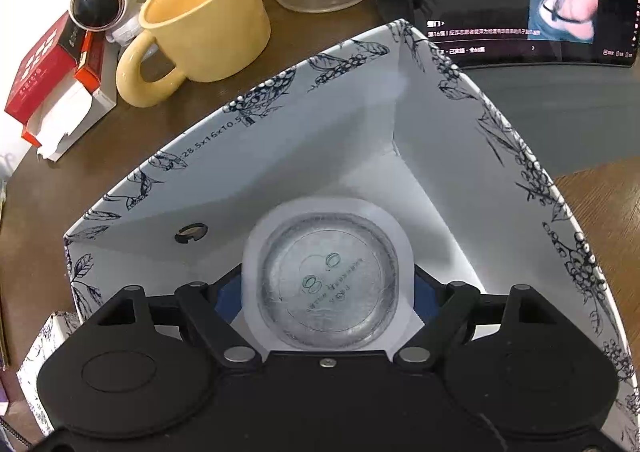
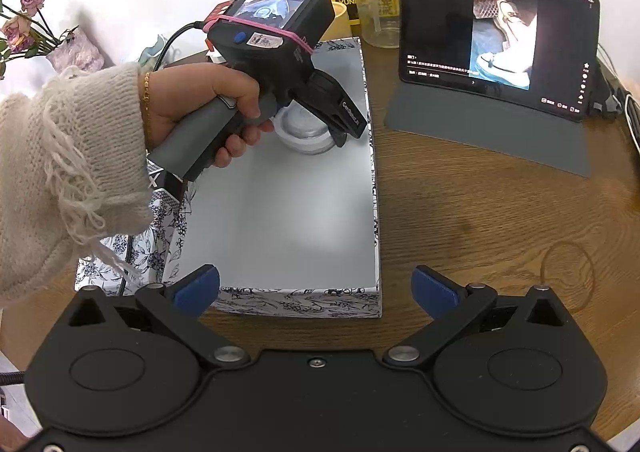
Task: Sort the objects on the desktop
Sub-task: 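Lower the compact case into the open floral box and open the left gripper, then withdraw the left gripper up and away from the floral box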
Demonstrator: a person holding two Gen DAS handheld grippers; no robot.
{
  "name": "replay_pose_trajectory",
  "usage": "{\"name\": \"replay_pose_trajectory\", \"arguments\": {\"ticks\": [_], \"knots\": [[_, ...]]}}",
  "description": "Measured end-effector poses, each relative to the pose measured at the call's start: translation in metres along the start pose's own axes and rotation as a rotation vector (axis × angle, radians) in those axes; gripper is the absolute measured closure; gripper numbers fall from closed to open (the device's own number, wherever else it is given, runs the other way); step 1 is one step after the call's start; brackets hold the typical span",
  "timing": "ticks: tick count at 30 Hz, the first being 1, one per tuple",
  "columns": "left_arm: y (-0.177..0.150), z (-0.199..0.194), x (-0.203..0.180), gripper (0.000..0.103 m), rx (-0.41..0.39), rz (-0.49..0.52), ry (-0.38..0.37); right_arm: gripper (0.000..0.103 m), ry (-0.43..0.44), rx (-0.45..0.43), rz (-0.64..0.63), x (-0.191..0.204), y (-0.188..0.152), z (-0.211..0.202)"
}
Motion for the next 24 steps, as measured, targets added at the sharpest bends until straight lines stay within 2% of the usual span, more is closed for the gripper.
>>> {"name": "replay_pose_trajectory", "arguments": {"ticks": [5,6,9,16,24], "knots": [[0.002,-0.021,-0.002,0.014,-0.078,0.037,0.001,0.000,-0.001,0.000,0.004,0.000,-0.001,0.000],[0.001,-0.025,-0.002,0.008,-0.081,0.042,0.003,0.000,0.000,-0.002,0.005,0.000,-0.001,0.000],[-0.002,-0.038,0.003,0.000,-0.111,0.023,0.000,0.000,-0.001,-0.011,-0.001,0.001,-0.001,-0.003],[-0.005,-0.076,0.015,0.000,-0.195,-0.038,-0.060,0.000,-0.008,-0.032,-0.015,0.008,-0.001,-0.010],[-0.022,-0.124,0.021,0.000,-0.278,-0.074,-0.089,0.000,-0.010,-0.072,-0.034,0.017,-0.007,-0.025]]}}
Point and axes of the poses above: each gripper's, at about its wrist camera, not at the fingertips, and z roughly the way its jaws point, x to its left, y to its top, the point moved 7 cm from there along z, roughly the way its jaws point, and after that the axes turned 13 degrees about -z, right-handed, at the moved point
